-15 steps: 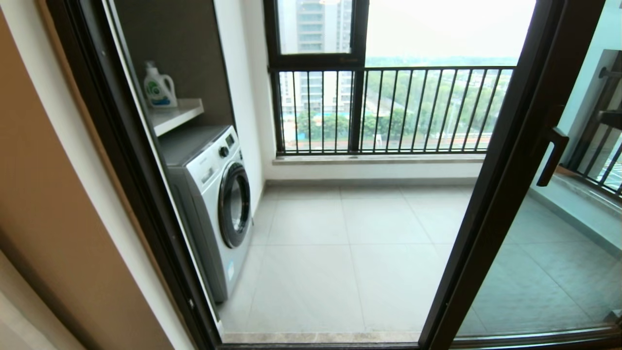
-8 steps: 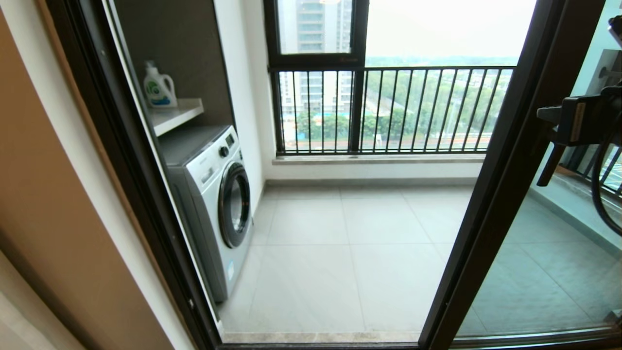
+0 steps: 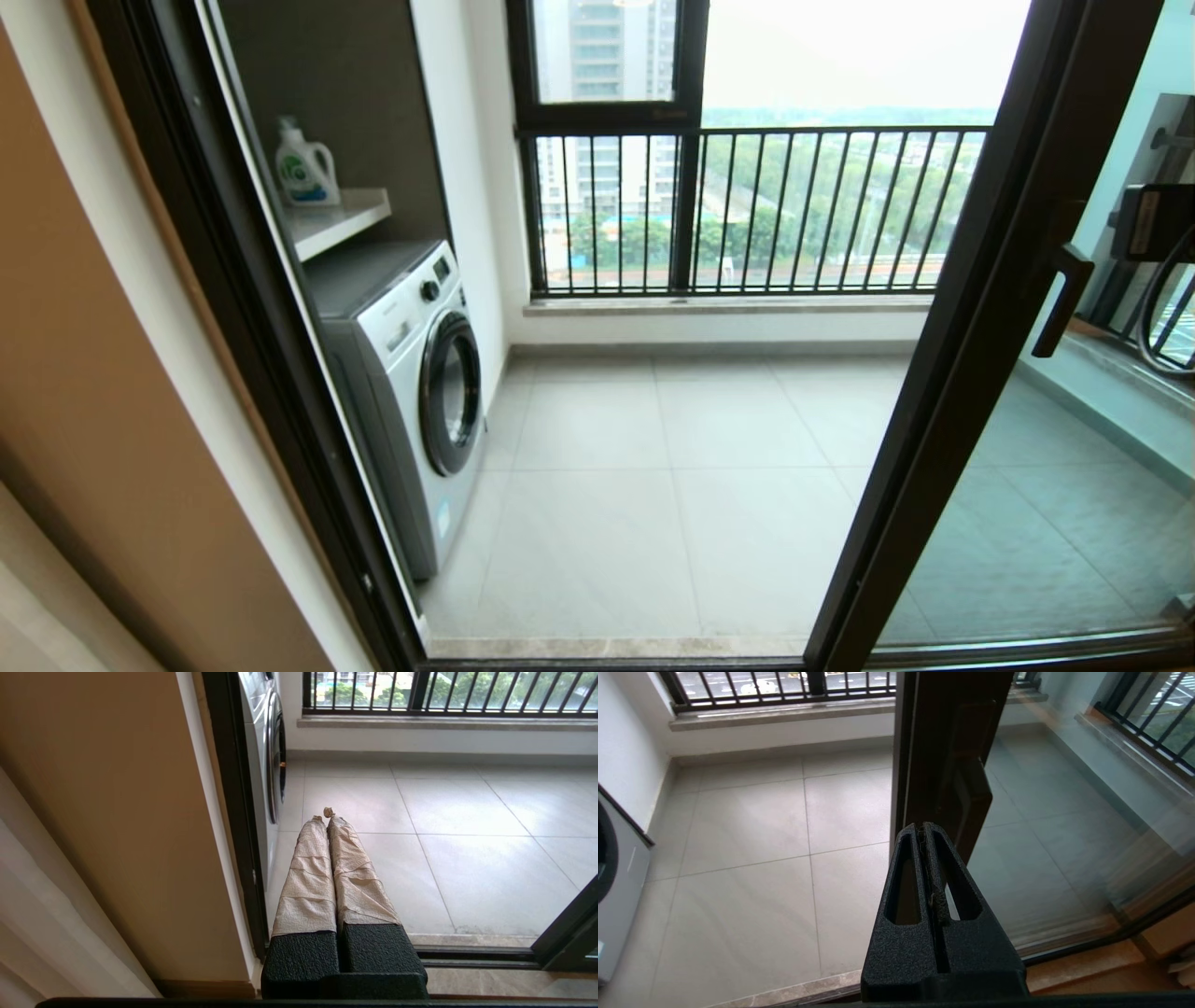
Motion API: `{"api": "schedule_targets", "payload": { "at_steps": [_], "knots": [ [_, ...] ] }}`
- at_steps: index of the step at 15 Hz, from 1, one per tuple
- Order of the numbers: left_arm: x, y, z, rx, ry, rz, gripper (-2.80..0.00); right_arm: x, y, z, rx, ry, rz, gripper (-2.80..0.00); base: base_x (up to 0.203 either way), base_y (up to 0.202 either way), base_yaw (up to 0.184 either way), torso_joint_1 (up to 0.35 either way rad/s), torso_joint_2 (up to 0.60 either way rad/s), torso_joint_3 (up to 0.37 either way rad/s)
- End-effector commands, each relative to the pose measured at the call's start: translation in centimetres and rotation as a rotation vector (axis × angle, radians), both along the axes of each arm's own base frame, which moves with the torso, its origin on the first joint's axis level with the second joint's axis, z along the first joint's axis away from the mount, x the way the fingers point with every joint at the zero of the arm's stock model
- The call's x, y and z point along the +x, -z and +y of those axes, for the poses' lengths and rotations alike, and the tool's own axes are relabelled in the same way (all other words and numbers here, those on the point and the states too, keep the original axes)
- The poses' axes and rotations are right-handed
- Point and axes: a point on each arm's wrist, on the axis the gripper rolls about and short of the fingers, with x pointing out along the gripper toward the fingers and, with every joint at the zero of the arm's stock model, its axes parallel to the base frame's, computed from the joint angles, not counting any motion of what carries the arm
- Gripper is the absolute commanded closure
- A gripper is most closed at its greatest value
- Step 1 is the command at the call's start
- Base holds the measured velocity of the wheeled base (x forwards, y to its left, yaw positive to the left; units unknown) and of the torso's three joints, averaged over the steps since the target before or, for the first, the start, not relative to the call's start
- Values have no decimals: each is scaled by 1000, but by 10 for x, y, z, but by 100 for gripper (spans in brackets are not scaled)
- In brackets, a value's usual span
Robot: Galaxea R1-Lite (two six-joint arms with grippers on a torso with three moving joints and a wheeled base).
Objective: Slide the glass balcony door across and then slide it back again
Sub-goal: Close the slid door
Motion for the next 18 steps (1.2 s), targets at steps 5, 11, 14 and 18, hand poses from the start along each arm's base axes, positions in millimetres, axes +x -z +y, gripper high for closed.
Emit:
{"api": "schedule_targets", "payload": {
  "at_steps": [5,11,14,18],
  "knots": [
    [0,0,0,0,1,1,0,29,8,-58,-43,171,-10,0,0,0,0,0,0,0],
    [0,0,0,0,0,1,0,58,33,-89,-39,229,36,0,0,0,0,0,0,0],
    [0,0,0,0,0,1,0,80,51,-105,-37,245,21,0,0,0,0,0,0,0],
    [0,0,0,0,0,1,0,93,62,-117,-58,259,-33,0,0,0,0,0,0,0]
  ]
}}
